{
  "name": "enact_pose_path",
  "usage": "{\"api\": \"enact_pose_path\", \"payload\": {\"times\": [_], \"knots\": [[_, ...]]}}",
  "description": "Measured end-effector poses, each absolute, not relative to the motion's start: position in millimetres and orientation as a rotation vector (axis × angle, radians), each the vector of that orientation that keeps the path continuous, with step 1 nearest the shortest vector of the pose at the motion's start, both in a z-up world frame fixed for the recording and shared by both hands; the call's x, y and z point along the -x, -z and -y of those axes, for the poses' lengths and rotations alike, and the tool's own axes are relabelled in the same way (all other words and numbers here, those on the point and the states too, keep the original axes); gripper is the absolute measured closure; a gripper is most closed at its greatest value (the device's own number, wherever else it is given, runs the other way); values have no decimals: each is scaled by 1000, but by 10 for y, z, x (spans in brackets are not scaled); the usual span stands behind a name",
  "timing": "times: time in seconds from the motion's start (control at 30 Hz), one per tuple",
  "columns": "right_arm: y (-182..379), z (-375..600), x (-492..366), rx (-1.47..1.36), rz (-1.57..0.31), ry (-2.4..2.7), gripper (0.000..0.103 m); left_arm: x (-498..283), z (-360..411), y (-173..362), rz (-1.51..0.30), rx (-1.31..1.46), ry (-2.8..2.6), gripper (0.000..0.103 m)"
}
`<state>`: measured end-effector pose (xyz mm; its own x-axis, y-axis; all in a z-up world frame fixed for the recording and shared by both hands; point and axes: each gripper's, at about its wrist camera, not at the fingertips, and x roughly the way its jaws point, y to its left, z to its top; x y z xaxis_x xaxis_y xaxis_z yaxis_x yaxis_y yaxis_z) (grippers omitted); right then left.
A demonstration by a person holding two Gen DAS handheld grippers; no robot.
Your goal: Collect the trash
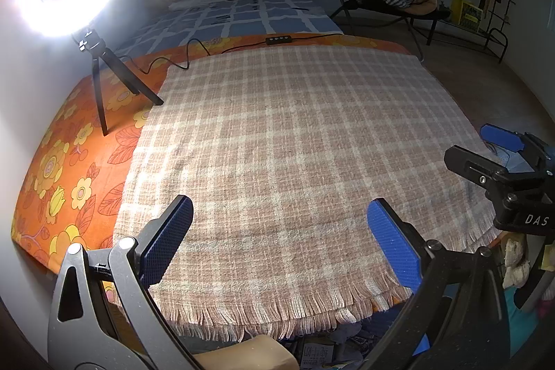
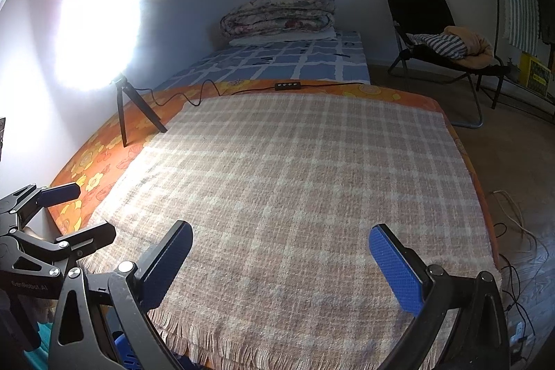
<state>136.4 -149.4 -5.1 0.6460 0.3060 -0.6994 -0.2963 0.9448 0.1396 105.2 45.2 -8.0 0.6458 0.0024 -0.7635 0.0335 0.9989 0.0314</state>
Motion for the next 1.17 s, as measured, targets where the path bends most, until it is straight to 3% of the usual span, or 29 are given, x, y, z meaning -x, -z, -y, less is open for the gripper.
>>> {"api": "enact_pose_path", "payload": {"times": [1.17], "knots": [[146,1480,-1366,10,-817,-351,0,-1056,-534,120,-861,-34,-9,1]]}}
